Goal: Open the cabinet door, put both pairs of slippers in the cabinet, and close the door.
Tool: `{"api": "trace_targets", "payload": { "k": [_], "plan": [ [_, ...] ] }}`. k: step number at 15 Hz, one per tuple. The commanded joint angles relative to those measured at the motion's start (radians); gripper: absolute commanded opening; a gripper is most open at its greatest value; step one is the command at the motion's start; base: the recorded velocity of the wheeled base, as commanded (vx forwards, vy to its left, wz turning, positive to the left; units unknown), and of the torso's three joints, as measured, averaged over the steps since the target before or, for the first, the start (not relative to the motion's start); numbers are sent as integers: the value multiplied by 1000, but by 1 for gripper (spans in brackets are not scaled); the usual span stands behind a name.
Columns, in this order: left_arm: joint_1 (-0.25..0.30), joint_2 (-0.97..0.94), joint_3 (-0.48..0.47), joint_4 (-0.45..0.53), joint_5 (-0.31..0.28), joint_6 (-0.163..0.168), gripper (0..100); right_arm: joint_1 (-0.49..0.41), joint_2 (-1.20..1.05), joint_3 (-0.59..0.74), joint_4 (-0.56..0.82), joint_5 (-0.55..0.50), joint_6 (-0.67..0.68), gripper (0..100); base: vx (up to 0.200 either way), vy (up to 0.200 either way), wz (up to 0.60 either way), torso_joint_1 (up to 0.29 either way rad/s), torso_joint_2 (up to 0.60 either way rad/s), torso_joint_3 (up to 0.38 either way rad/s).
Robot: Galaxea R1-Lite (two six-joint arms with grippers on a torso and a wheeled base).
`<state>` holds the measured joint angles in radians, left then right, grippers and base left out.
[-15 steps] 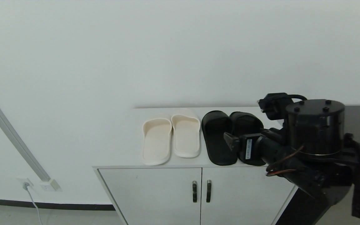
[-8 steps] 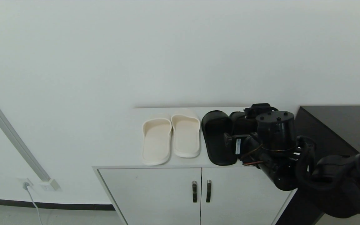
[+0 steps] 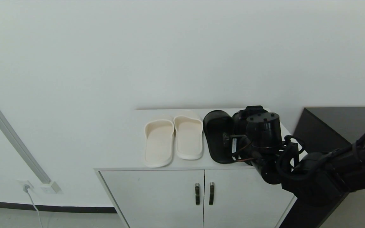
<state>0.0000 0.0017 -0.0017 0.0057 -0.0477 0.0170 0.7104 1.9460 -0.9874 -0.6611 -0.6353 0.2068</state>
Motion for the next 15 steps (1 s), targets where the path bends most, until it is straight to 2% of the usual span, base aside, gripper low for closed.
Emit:
{"api": "trace_targets", "payload": {
  "k": [1,15],
  "plan": [
    [0,1,0,0,0,0,0,-3,25,-19,1,0,-3,100,0,0,0,0,0,0],
    [0,1,0,0,2,-2,0,-42,93,-155,5,2,-38,100,0,0,0,0,0,0]
  ]
}}
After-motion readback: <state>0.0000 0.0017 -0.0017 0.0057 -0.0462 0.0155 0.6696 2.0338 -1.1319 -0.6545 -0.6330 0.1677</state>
